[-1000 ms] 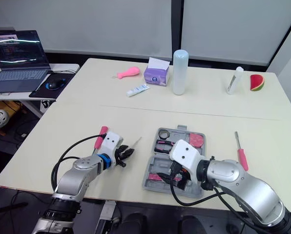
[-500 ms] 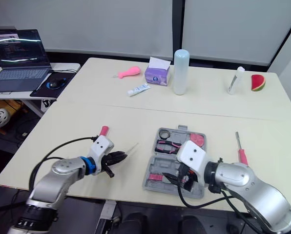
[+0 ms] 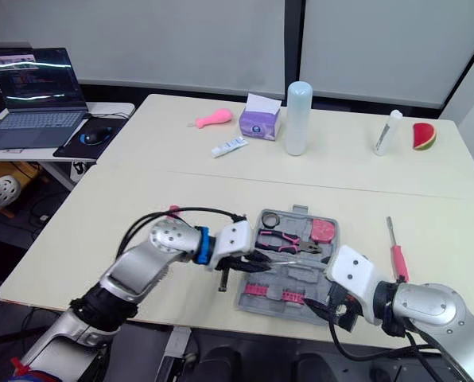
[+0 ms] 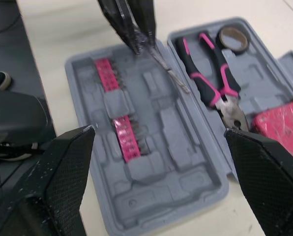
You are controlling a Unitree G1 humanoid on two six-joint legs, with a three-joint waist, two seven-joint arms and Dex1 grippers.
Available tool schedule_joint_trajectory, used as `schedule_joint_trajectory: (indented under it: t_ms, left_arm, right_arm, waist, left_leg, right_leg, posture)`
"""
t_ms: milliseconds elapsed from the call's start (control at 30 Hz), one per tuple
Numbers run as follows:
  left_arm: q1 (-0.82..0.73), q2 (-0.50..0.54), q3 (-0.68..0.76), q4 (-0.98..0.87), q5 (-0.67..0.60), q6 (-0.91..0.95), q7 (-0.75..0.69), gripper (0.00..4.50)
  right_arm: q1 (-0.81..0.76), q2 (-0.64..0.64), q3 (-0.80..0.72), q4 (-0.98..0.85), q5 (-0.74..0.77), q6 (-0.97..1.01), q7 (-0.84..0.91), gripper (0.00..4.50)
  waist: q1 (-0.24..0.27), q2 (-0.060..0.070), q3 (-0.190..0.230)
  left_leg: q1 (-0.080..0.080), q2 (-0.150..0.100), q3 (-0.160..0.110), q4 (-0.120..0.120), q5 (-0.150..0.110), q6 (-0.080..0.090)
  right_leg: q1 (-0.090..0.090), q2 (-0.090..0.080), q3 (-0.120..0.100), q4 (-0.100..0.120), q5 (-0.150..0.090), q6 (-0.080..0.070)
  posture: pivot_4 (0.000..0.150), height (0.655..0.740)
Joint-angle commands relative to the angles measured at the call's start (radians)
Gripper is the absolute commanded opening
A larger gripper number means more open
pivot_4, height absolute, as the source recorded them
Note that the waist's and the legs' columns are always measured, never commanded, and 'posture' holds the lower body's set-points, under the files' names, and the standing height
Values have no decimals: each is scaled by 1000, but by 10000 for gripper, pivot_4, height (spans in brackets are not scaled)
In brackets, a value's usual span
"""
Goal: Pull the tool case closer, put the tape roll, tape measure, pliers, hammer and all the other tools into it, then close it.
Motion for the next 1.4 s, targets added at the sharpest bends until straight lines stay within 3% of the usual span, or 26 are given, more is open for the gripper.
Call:
schedule_joint_trajectory:
  t_ms: [33, 567, 1300, 1400]
  left_arm:
    - [-57, -46, -35, 53, 71, -81, 23, 1713]
    - [-137, -174, -81, 290, 205, -250, 10, 1707]
    - [-141, -233, -70, 340, 268, -279, 13, 1707]
    - [-147, -234, -67, 341, 275, -286, 24, 11219]
  right_arm:
    - [17, -9, -2, -25, -17, 2, -13, 45000]
    - [2, -5, 13, -8, -39, 20, -22, 45000]
    - [-23, 8, -1, -27, -27, 70, -35, 45000]
    - [-23, 12, -4, -30, -26, 75, -37, 45000]
  waist:
    - [2, 0, 0]
    - [2, 0, 0]
    - [2, 0, 0]
    - [2, 0, 0]
  left_leg:
    - [0, 0, 0, 0, 0, 0]
    - [0, -1, 0, 0, 0, 0]
    - [0, -1, 0, 0, 0, 0]
    - [-1, -1, 0, 0, 0, 0]
  right_leg:
    - [0, 0, 0, 0, 0, 0]
    - [0, 0, 0, 0, 0, 0]
    - [0, 0, 0, 0, 0, 0]
    - [0, 0, 0, 0, 0, 0]
  posture:
    - [1500, 7161]
    - [1500, 7161]
    - [1500, 7161]
    - [1500, 7161]
